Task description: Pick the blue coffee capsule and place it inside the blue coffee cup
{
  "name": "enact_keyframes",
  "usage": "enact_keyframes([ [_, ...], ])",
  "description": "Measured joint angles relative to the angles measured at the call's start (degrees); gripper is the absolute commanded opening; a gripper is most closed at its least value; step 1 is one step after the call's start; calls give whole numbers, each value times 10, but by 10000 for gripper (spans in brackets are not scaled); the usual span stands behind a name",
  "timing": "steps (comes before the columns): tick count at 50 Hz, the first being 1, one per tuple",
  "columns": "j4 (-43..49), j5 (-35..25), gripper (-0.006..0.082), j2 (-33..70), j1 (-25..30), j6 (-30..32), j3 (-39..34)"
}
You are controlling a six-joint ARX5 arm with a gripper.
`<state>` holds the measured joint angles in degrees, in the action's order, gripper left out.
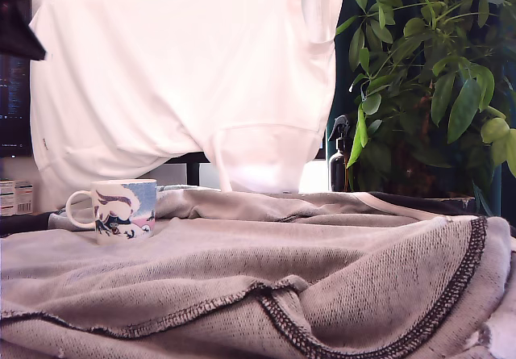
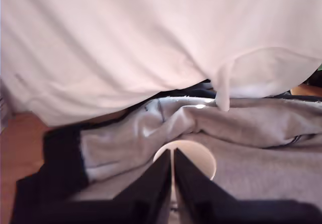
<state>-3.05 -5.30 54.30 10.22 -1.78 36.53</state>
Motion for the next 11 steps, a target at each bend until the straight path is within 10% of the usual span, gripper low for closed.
enact_keyframes([
  [11,66,23,-14,-53,-3,0,0],
])
